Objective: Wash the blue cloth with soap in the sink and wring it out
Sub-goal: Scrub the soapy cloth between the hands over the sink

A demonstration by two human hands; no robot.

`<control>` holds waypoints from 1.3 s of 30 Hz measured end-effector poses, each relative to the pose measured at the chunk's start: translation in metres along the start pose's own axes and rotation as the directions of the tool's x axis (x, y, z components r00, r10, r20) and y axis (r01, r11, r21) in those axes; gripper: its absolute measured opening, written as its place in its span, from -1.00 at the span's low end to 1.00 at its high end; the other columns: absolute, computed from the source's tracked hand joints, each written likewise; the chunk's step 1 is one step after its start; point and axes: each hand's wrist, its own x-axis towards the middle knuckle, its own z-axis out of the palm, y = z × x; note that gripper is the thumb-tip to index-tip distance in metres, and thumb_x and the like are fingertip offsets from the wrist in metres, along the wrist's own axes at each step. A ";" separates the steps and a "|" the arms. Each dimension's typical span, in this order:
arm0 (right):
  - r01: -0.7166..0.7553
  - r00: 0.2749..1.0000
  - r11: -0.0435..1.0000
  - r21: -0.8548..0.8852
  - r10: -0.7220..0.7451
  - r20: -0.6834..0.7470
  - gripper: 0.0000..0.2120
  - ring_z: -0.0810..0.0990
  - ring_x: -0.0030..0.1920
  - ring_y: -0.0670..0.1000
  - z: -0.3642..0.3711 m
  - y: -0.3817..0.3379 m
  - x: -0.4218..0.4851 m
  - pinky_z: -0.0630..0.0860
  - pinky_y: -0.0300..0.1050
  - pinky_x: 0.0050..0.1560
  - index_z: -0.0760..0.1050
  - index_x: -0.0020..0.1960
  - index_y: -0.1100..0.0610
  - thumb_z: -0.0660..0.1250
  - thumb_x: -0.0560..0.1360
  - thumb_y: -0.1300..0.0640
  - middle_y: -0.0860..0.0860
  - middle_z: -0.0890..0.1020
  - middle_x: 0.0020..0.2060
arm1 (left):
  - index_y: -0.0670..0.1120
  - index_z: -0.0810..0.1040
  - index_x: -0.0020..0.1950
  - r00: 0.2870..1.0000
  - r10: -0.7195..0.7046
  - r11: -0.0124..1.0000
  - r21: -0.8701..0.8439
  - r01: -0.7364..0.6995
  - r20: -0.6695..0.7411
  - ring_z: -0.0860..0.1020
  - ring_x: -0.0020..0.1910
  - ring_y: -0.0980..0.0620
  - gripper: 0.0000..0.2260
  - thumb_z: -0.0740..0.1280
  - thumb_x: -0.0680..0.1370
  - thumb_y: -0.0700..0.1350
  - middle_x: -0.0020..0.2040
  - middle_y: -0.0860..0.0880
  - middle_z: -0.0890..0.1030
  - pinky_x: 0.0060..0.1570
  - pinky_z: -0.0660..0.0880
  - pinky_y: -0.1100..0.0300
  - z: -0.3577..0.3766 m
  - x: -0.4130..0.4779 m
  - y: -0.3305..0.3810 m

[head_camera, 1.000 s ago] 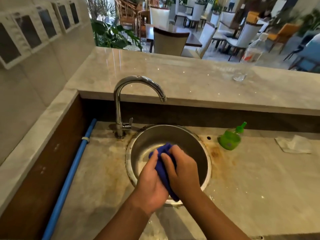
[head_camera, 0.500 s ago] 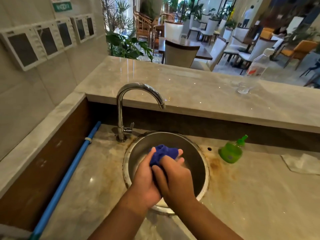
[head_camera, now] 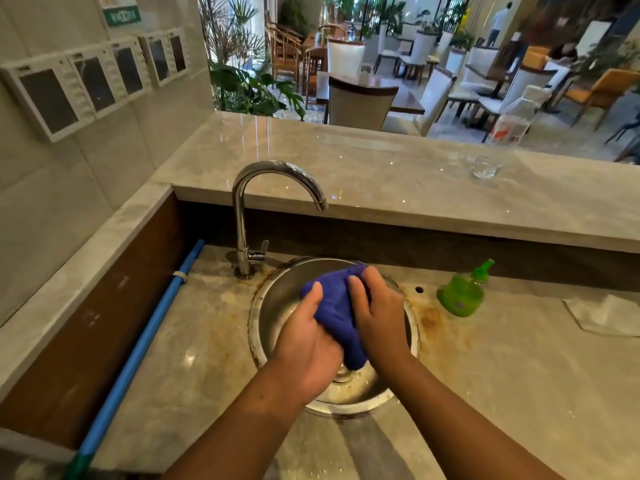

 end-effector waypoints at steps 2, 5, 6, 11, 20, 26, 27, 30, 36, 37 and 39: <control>0.093 0.994 0.996 0.012 -0.094 0.064 -0.81 0.45 -0.41 -0.19 0.003 -0.017 -0.016 0.30 -0.43 -0.36 0.36 -0.17 -0.01 0.20 0.62 0.03 -0.17 0.45 -0.39 | -0.21 0.56 0.32 1.000 -0.006 0.999 0.035 0.007 -0.010 0.59 0.25 -0.11 -0.51 0.12 0.65 0.12 0.25 -0.21 0.64 0.30 0.43 0.02 -0.001 0.004 0.003; 0.087 0.994 0.996 -0.013 -0.085 0.073 -0.78 0.47 -0.41 -0.13 0.008 -0.008 -0.011 0.40 -0.29 -0.39 0.40 -0.16 0.04 0.17 0.62 -0.02 -0.13 0.49 -0.38 | -0.21 0.54 0.33 0.999 0.011 0.999 0.052 -0.010 -0.035 0.60 0.23 -0.12 -0.54 0.15 0.65 0.10 0.24 -0.23 0.64 0.27 0.47 0.01 -0.001 0.005 -0.002; 0.057 0.997 0.998 -0.039 -0.056 0.044 -0.79 0.49 -0.40 -0.11 0.006 -0.002 -0.004 0.44 -0.23 -0.38 0.41 -0.15 0.06 0.19 0.63 0.00 -0.12 0.49 -0.38 | -0.20 0.54 0.33 0.999 0.014 0.998 0.057 -0.012 -0.032 0.60 0.23 -0.14 -0.57 0.15 0.65 0.07 0.22 -0.23 0.65 0.28 0.46 -0.01 0.000 0.005 -0.004; 0.060 0.997 0.996 0.059 -0.063 0.054 -0.80 0.51 -0.39 -0.08 0.011 -0.024 -0.023 0.38 -0.35 -0.39 0.40 -0.16 0.02 0.18 0.63 0.01 -0.13 0.50 -0.38 | -0.17 0.60 0.30 0.999 -0.018 0.996 0.089 0.020 -0.031 0.64 0.20 -0.11 -0.50 0.16 0.63 0.18 0.23 -0.18 0.66 0.18 0.52 0.01 -0.005 0.007 0.001; -0.364 0.929 0.927 0.088 0.355 0.103 -0.78 0.49 -0.36 -0.18 -0.012 0.020 0.010 0.44 -0.26 -0.28 0.47 -0.09 0.07 0.18 0.66 0.02 -0.02 0.53 -0.31 | -0.17 0.55 0.28 0.997 -0.078 0.994 0.081 0.076 0.029 0.64 0.18 -0.21 -0.61 0.12 0.65 0.05 0.24 -0.23 0.64 0.26 0.41 -0.16 -0.039 -0.005 0.023; -0.472 0.875 0.822 0.319 0.480 0.058 -0.71 0.46 -0.35 -0.09 -0.017 0.000 -0.001 0.44 -0.21 -0.31 0.49 -0.09 0.14 0.15 0.67 -0.01 0.03 0.50 -0.31 | -0.14 0.52 0.35 0.995 -0.004 0.974 0.226 0.026 -0.098 0.63 0.21 -0.15 -0.67 0.28 0.62 -0.06 0.22 -0.17 0.66 0.23 0.52 -0.12 -0.045 0.001 0.009; -0.498 0.852 0.786 0.368 0.522 0.037 -0.70 0.45 -0.33 -0.06 -0.017 0.001 -0.002 0.42 -0.15 -0.30 0.48 -0.09 0.14 0.15 0.67 -0.03 0.03 0.49 -0.31 | -0.14 0.53 0.33 0.988 0.076 0.951 0.308 -0.030 -0.136 0.66 0.17 -0.12 -0.70 0.29 0.62 -0.09 0.18 -0.16 0.68 0.16 0.57 -0.09 -0.045 0.001 0.008; -0.612 0.753 0.666 0.426 0.656 0.056 -0.69 0.49 -0.28 0.02 -0.015 0.007 -0.011 0.44 -0.07 -0.25 0.50 -0.06 0.16 0.18 0.65 -0.06 0.07 0.52 -0.27 | -0.06 0.57 0.18 0.913 0.336 0.739 0.666 -0.104 -0.230 0.67 0.04 -0.07 -0.78 0.25 0.64 0.01 0.06 -0.11 0.69 0.05 0.62 -0.06 -0.040 0.001 0.008; -0.822 0.297 -0.239 0.516 0.593 0.749 -0.27 0.68 0.09 0.23 0.003 0.007 -0.051 0.58 0.11 0.13 0.59 0.27 0.29 0.21 0.51 -0.34 0.26 0.64 0.18 | -0.03 0.58 0.05 0.858 0.507 0.586 0.763 -0.273 -0.083 0.69 -0.12 -0.13 -0.83 0.26 0.63 0.02 -0.09 -0.17 0.69 -0.07 0.63 -0.05 -0.019 -0.003 0.009; -0.822 0.279 -0.290 0.491 0.547 0.789 -0.22 0.68 0.06 0.23 0.007 0.004 -0.056 0.60 0.08 0.07 0.59 0.26 0.30 0.21 0.47 -0.38 0.27 0.64 0.17 | -0.04 0.59 0.05 0.866 0.498 0.557 0.777 -0.292 -0.032 0.69 -0.14 -0.11 -0.83 0.28 0.63 0.02 -0.10 -0.17 0.69 -0.09 0.62 -0.02 -0.017 -0.005 0.009; -0.828 0.214 -0.381 0.412 0.466 0.859 -0.19 0.67 -0.05 0.19 0.014 -0.004 -0.063 0.58 0.00 -0.05 0.62 0.24 0.24 0.26 0.38 -0.44 0.23 0.66 0.08 | -0.04 0.60 0.03 0.869 0.493 0.513 0.793 -0.328 0.041 0.68 -0.16 -0.10 -0.84 0.28 0.63 -0.01 -0.14 -0.14 0.70 -0.12 0.61 0.03 -0.013 -0.010 0.005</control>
